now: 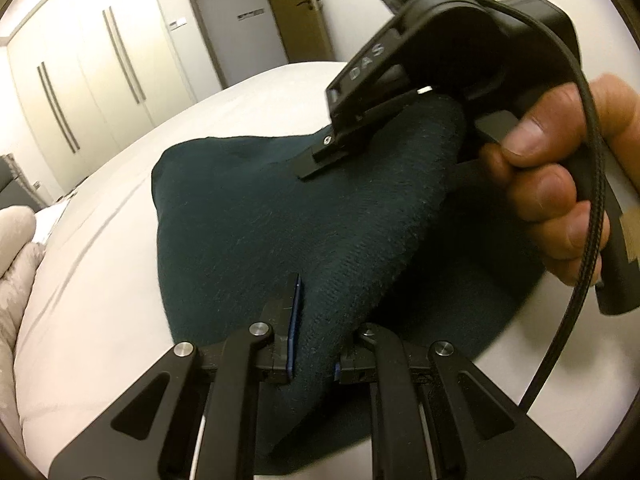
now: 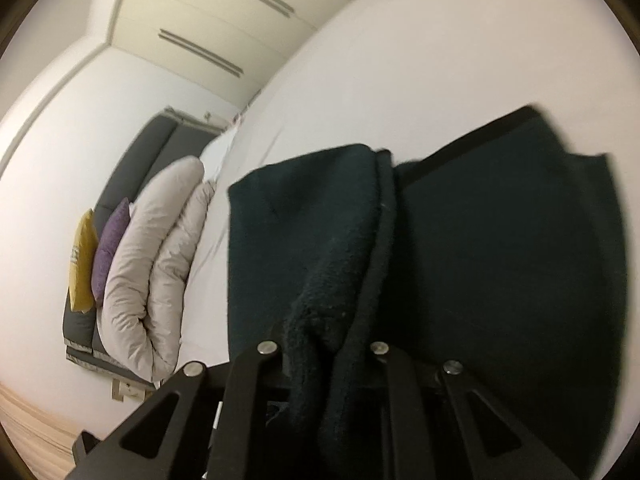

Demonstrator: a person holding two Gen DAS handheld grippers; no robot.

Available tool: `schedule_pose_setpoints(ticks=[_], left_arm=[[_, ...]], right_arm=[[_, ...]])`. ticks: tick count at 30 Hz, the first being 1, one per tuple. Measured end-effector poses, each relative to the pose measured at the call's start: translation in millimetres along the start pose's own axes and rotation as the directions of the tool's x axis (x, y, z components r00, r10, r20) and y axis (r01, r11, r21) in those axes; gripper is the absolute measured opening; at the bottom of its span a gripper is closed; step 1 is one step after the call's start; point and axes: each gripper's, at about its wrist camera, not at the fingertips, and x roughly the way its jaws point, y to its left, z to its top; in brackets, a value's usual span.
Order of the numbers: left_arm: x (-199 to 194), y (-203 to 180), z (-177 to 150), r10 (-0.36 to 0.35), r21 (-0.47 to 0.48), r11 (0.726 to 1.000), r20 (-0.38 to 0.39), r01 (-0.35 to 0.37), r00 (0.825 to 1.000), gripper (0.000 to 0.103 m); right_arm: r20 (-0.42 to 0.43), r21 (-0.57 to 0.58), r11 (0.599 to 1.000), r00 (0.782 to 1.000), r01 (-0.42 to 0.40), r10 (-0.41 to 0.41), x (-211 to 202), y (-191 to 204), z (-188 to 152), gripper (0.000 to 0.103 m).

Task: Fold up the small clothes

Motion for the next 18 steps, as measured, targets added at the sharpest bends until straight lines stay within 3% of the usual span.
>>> schedule_pose_setpoints(ticks=[9, 18], left_arm=[[-10, -41, 16, -0.061, 0.059, 0.996, 0.019, 0.059, 0.998, 0.011], [-12, -59, 13, -0.098, 0.093, 0.991, 0.027, 0.095, 0.995, 0.011]], right_arm=[[0.121, -0.015, 1.000, 0.993, 0.005, -0.003, -63, -27, -8, 0.015], [0.178, -0.052, 0.998, 0.984, 0.041, -0.031, -92, -30, -19, 0.015]])
